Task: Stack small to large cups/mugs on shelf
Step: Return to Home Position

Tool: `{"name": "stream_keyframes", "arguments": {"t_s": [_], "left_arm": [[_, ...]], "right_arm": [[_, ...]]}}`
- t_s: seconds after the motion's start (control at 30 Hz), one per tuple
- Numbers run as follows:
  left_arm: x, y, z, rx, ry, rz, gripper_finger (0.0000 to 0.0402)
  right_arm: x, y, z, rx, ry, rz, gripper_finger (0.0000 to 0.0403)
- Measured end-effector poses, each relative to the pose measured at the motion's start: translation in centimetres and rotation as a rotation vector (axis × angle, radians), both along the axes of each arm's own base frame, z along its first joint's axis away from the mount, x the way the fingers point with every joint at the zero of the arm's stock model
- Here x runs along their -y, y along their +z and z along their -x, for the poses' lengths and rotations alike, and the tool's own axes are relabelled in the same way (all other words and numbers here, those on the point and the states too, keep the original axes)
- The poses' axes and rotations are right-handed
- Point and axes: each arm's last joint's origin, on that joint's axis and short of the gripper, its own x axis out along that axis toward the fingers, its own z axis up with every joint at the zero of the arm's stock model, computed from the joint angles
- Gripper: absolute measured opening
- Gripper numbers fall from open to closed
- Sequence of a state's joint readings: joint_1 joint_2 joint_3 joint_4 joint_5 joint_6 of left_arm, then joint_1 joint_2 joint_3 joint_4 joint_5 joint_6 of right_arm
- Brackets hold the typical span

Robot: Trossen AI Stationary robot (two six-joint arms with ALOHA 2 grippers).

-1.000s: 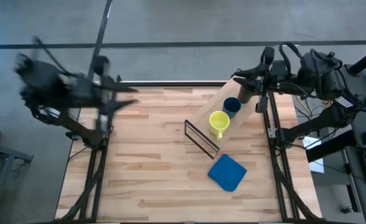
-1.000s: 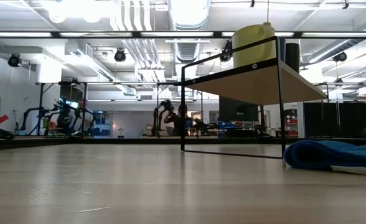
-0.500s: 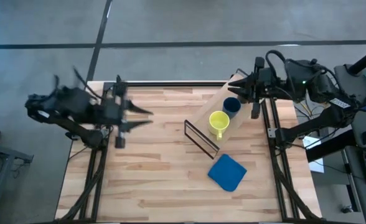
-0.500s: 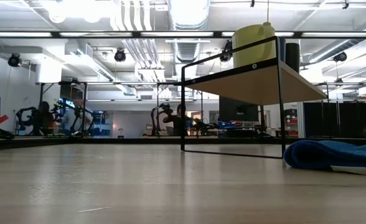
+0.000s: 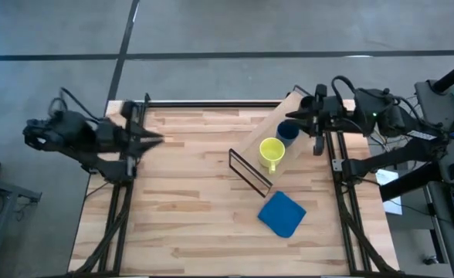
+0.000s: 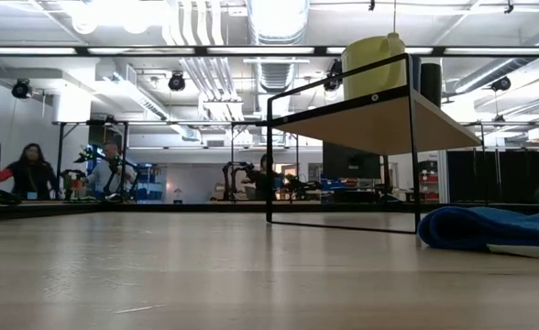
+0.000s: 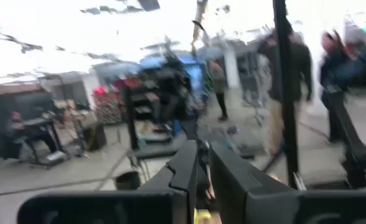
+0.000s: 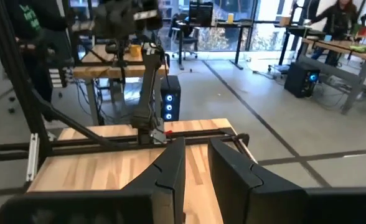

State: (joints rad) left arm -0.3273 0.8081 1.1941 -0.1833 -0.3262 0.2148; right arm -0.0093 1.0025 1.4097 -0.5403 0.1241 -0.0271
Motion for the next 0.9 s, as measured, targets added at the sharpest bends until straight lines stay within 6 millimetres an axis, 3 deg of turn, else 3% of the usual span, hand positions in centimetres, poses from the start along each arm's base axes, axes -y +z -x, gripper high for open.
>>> {"name": "stream_keyframes", "arguments": {"t_s": [0.37, 0.57, 0.8, 0.9], "left_arm": [[0.9, -3.9, -1.3, -0.083, -0.147, -0.024, 0.0019], [0.6, -5.6, -0.4, 0.018, -0.15, 0.0, 0.0019], [-0.1, -9.4, 0.9, 0.09, -0.089, 0.05, 0.0019], [-0.2, -11.4, 1.0, 0.092, -0.075, 0.111, 0.0019]], "right_arm": [[-0.1, -5.0, 5.3, 0.104, 0.002, -0.037, 0.0063], [-0.4, -8.1, 6.1, 0.212, 0.099, -0.079, 0.0063], [-0.1, -11.2, 7.0, 0.028, -0.007, -0.13, 0.0063], [-0.1, -11.5, 7.8, 0.05, -0.017, -0.136, 0.0063]]}}
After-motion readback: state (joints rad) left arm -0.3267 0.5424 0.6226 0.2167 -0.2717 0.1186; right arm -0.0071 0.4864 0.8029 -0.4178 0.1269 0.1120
